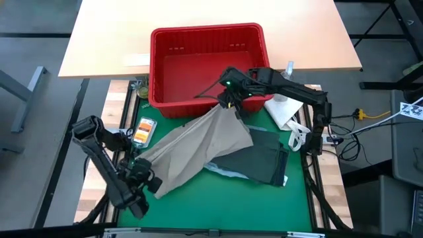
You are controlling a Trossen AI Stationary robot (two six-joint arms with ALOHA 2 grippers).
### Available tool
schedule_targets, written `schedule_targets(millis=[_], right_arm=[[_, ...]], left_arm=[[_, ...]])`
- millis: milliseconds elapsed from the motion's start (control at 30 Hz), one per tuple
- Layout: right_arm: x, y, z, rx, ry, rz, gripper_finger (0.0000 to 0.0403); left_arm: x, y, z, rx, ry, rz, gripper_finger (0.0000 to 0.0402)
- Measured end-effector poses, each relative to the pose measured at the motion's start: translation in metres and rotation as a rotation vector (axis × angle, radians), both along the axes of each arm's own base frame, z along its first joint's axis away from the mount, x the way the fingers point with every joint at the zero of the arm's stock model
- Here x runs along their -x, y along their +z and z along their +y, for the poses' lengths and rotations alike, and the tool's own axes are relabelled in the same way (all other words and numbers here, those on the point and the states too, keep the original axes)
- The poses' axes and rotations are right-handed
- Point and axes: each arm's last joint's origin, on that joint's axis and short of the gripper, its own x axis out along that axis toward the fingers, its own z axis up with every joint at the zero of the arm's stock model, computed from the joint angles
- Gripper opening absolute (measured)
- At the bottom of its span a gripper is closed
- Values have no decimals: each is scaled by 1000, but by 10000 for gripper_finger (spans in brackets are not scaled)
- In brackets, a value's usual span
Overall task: Fold laundry
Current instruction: Fold the beige shorts
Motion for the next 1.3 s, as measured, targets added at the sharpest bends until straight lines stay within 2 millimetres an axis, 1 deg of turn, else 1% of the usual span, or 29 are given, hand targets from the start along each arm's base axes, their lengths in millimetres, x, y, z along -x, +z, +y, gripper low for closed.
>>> schedule_targets(millis=[100,200,300,433,600,733,967,1067,1233,1300], right_arm=[[-4,-9,-7,3,4,33,10],[-8,-18,-9,12,1,64,10],[-11,-27,-11,57,31,94,10],[-14,-35,-12,87,45,111,10],[-14,-34,-14,142,36,126,10],[-14,-34,-14,151,32,130,10],[-13,-34,-16,209,-2,150,10],[-12,-34,-16,224,10,161,10],[-12,-33,-16,232,21,166,10],[-12,-33,-16,236,18,167,16]], left_arm=[[-2,-11,11,-26,52,56,7],[-2,-19,19,-46,79,84,7],[-3,-25,26,-67,102,107,7],[-7,-27,33,-74,108,141,18],[-15,-27,41,-71,102,181,28],[-21,-27,47,-65,92,217,30],[-32,-27,60,-82,28,267,35],[-35,-27,64,-67,12,306,52],[-38,-27,69,-16,20,371,104],[-40,-27,72,22,41,402,122]])
